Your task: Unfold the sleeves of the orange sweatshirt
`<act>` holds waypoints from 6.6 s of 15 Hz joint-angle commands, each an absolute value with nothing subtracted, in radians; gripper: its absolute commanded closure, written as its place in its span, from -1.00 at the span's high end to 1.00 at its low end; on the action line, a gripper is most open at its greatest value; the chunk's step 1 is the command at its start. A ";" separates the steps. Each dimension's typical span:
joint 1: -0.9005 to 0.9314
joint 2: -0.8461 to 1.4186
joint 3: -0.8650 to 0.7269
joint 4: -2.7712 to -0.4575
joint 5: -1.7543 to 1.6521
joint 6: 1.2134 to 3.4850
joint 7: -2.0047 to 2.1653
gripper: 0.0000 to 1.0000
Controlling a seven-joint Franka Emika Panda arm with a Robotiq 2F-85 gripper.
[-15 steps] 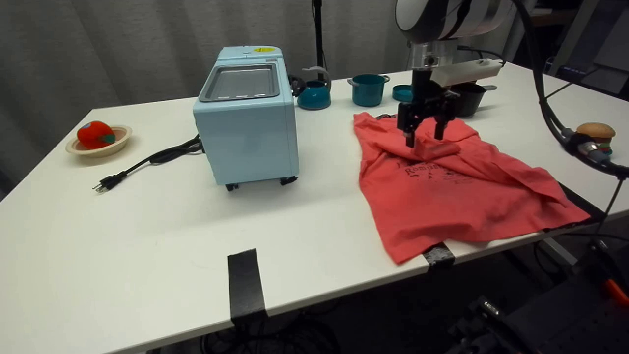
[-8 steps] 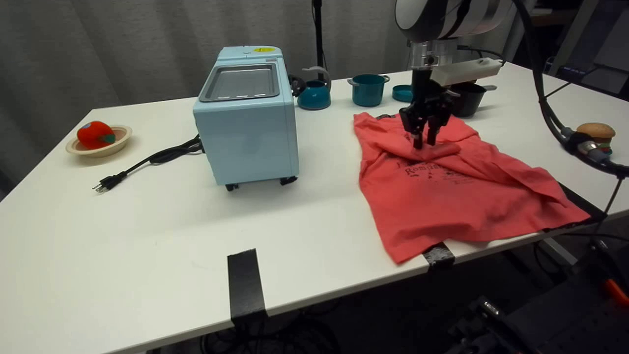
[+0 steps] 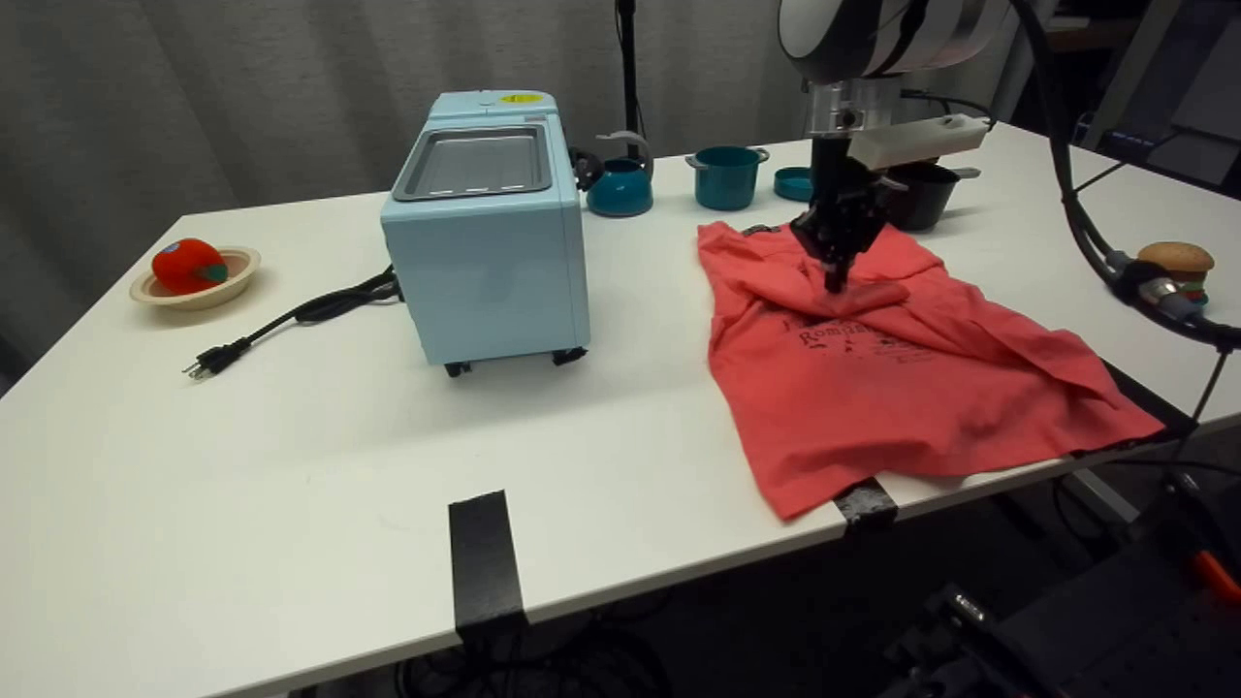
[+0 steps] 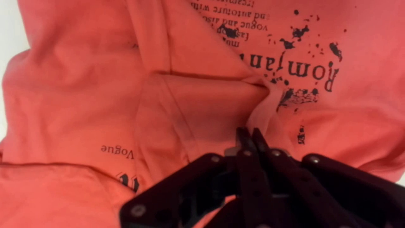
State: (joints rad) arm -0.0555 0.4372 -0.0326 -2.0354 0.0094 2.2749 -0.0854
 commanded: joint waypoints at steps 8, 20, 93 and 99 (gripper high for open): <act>-0.118 0.193 -0.015 -2.161 0.106 2.428 -0.172 -0.99; -0.191 0.091 -0.179 -2.034 0.009 2.500 -0.137 -0.99; -0.181 0.056 -0.166 -2.592 -0.082 2.507 -0.541 1.00; -0.189 0.120 -0.166 -2.576 -0.089 2.507 -0.526 0.64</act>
State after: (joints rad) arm -0.1834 0.0897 -0.1642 -2.5864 -0.0527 2.4949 -0.5536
